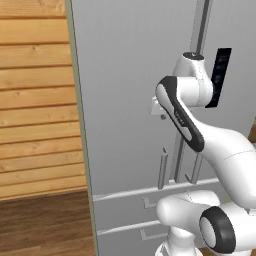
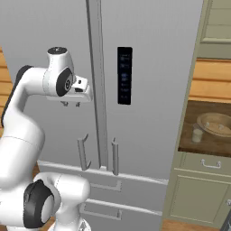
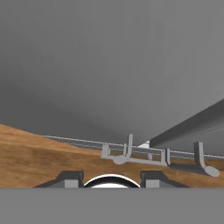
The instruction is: Grab a lemon wedge from the fridge and one ice cube from the ice bowl, and put them in the glass of lemonade.
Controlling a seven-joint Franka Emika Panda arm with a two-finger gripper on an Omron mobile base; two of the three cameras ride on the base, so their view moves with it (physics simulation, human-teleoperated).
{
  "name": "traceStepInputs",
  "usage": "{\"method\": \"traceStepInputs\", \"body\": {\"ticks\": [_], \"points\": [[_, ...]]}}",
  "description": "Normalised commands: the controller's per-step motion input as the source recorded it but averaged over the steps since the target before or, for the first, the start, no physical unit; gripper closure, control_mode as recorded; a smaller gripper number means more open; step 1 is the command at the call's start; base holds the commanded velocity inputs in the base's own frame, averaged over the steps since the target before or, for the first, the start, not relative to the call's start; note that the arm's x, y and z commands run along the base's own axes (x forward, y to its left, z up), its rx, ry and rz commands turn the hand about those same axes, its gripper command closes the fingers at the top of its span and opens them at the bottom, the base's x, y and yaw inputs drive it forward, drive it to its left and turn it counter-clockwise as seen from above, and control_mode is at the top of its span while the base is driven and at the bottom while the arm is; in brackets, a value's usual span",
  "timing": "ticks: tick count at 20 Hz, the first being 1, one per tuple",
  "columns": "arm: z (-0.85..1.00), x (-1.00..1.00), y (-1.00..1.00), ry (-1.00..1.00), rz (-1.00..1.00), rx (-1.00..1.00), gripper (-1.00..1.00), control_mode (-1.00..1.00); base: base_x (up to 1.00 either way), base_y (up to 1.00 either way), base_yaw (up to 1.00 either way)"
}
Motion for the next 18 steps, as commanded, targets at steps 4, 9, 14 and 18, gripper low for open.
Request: {"method": "traceStepInputs", "body": {"ticks": [4, 9, 14, 18], "points": [[-0.02, -0.19, 0.00, 0.05, 0.00, 0.00, -1.00, -1.00, 0.00, 0.00, 0.00], [-0.04, -0.27, -0.03, 0.03, 0.00, 0.00, -1.00, -1.00, 0.00, 0.00, 0.00], [-0.23, -0.63, -0.07, 0.00, 0.00, 0.00, -1.00, -1.00, 0.00, 0.00, 0.00], [-0.34, -0.43, -0.09, 0.03, 0.00, 0.00, -1.00, -1.00, 0.00, 0.00, 0.00]]}}
